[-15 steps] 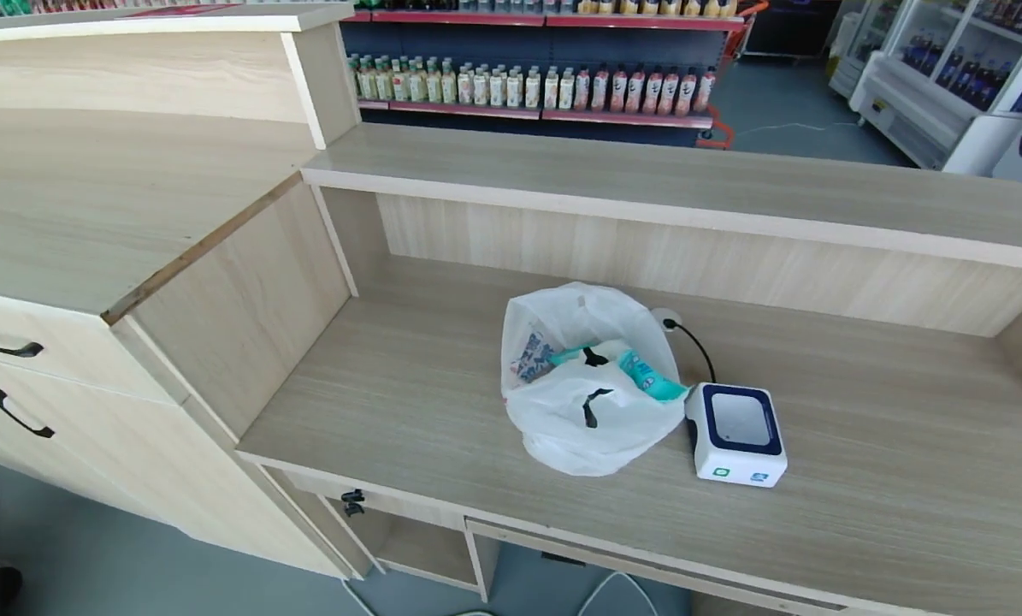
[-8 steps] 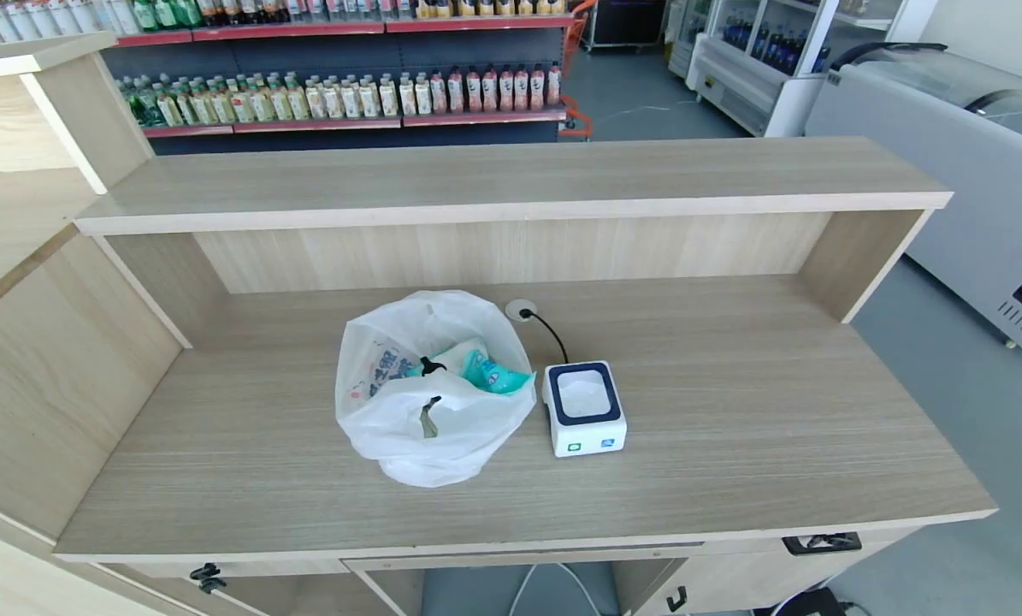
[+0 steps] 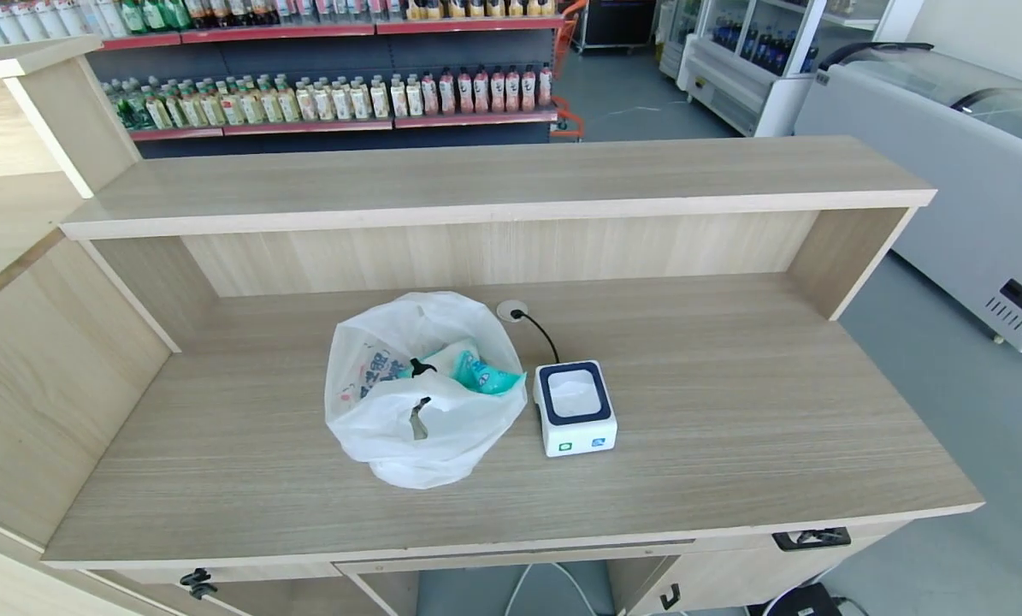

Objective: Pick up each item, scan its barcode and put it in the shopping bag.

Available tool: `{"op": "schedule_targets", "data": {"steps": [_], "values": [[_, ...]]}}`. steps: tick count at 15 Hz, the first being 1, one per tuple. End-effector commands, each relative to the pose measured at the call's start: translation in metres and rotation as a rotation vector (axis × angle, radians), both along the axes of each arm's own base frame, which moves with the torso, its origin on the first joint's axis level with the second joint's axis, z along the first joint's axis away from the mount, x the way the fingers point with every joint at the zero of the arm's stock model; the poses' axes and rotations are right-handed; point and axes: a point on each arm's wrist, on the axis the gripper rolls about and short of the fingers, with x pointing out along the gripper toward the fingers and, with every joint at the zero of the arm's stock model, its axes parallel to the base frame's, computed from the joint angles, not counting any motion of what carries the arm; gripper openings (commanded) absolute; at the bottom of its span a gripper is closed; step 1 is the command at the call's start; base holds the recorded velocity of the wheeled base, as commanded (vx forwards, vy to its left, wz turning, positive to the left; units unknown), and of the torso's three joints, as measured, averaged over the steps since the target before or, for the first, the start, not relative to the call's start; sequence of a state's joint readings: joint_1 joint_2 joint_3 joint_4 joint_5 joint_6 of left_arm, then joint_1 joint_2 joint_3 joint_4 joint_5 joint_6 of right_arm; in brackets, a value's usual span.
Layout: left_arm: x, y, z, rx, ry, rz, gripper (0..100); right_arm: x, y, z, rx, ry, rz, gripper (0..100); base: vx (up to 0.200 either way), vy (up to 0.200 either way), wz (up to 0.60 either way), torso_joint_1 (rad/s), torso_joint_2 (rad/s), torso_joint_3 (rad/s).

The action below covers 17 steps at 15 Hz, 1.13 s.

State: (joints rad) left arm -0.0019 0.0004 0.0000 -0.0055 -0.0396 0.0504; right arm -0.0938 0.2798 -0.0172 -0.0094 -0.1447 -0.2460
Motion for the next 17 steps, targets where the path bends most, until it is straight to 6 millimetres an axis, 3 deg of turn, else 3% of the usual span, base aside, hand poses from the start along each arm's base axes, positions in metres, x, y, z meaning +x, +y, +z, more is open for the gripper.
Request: {"op": "schedule_targets", "data": {"steps": [1,17], "values": [[0.0,0.0,0.0001,0.0,-0.001,0.0,100,-0.0197,-0.0004,-0.0075,0.001,-0.232,0.102,100,0.0,0.0,0.0,0.0,0.0,0.0],[0.0,0.0,0.0001,0.0,-0.001,0.0,100,-0.0218,-0.0002,-0.0081,-0.005,-0.259,0.087,100,0.0,0.0,0.0,0.0,0.0,0.0]]}}
